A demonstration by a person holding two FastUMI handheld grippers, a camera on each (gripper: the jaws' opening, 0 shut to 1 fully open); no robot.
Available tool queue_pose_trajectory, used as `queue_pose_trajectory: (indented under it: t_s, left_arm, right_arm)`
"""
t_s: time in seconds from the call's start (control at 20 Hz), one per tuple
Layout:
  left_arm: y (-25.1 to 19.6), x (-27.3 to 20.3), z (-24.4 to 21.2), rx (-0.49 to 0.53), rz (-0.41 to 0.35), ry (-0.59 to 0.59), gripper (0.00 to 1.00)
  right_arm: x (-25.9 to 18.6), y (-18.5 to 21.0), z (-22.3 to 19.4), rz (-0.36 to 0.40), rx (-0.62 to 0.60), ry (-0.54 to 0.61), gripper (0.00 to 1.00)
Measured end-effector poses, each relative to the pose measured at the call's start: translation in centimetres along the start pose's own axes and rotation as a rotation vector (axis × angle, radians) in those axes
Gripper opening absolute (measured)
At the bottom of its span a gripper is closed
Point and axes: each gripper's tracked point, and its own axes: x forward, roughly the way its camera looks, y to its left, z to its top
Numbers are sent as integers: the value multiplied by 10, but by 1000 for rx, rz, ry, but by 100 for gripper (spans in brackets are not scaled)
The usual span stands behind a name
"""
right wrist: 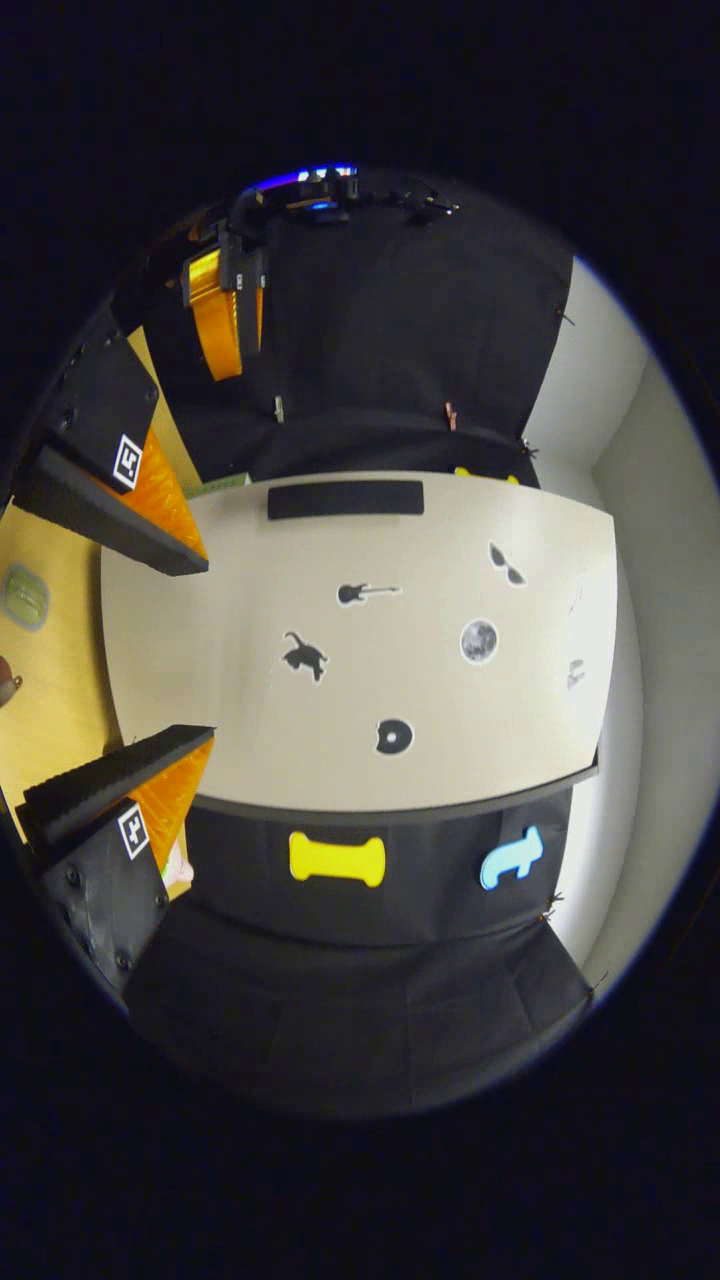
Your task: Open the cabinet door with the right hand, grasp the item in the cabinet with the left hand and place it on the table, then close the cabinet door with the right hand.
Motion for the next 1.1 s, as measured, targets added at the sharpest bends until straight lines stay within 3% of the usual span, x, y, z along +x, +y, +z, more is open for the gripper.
queue_pose_trajectory:
  t_s: [0.1,0.25,0.65,1.1]
  left_arm:
    - [-16,8,2,-4,-31,-11,93]
    - [-37,15,6,-1,-75,-20,95]
    - [-57,26,15,9,-104,-52,95]
    - [-56,31,24,18,-85,-90,95]
  right_arm:
    - [-2,-22,-2,-92,-9,2,97]
    - [-7,-38,6,-149,-13,-30,98]
    - [-18,-41,17,-139,-61,-69,97]
    - [-18,-30,20,-95,-66,-80,97]
